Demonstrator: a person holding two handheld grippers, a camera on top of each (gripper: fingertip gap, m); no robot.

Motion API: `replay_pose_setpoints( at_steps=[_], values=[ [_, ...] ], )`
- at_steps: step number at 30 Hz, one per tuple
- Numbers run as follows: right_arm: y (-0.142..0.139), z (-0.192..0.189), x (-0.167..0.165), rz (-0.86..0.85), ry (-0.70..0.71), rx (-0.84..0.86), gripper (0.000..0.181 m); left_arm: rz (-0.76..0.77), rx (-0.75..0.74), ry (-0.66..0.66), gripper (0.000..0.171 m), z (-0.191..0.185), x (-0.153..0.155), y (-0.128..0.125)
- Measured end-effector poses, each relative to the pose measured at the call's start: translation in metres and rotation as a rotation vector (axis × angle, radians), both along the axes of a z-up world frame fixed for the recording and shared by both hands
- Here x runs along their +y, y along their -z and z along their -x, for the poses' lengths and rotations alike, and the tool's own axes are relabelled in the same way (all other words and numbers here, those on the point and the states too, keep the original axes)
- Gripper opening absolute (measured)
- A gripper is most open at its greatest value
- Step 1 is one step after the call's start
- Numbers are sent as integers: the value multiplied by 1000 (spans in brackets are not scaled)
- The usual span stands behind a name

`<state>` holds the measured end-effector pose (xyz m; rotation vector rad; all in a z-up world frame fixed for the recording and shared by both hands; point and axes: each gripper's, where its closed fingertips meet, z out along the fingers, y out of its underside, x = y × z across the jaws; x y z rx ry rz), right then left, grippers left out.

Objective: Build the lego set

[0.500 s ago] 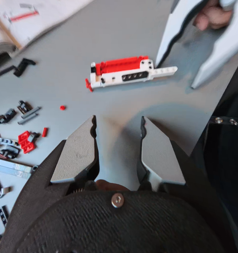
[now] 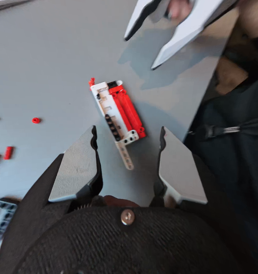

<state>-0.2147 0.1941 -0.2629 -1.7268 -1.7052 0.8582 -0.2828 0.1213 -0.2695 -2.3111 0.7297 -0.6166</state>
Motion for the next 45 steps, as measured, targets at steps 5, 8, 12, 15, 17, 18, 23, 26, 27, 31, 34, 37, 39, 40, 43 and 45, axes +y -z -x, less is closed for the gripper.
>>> replay_pose_setpoints(
  at_steps=[5,8,12,15,17,18,23,26,27,31,34,37,39,40,43,45],
  values=[
    [1,33,-17,-26,-113,23,65,7,-66,-197,80,16,-38,-4],
    [18,53,-22,-95,-156,-28,71,44,-98,-210,81,3,-53,2],
    [31,45,-33,-72,-173,-81,63,-40,159,-256,78,11,-37,22],
    [28,26,-44,-44,-158,-73,61,-127,250,-274,77,22,-15,24],
    [28,11,-52,-34,-150,-69,63,-138,283,-323,81,37,-3,22],
    [28,4,-54,-29,-144,-70,58,-156,294,-349,74,44,1,20],
    [22,-14,-54,34,-28,-18,57,-195,218,-398,70,53,3,15],
    [24,-14,-39,-18,54,-16,55,-147,182,-329,75,31,-2,24],
    [24,-12,-33,-44,69,-19,55,-152,183,-303,76,23,-2,24],
    [19,8,0,-142,143,-18,55,-138,136,-182,80,-22,-2,24],
    [-2,17,22,-162,216,43,56,-130,80,-172,77,-29,-7,20],
    [-21,19,33,-170,257,150,56,-148,46,-248,75,-6,-9,14],
    [-24,21,33,-148,251,214,55,-175,31,-292,75,14,-8,9],
    [-23,22,33,-140,250,241,55,-198,26,-310,73,25,-5,6],
    [-33,27,46,-189,282,331,57,-267,-73,-327,72,42,6,-14],
    [-49,35,52,-236,288,424,56,-335,-103,-312,69,51,16,-25]
  ],
)
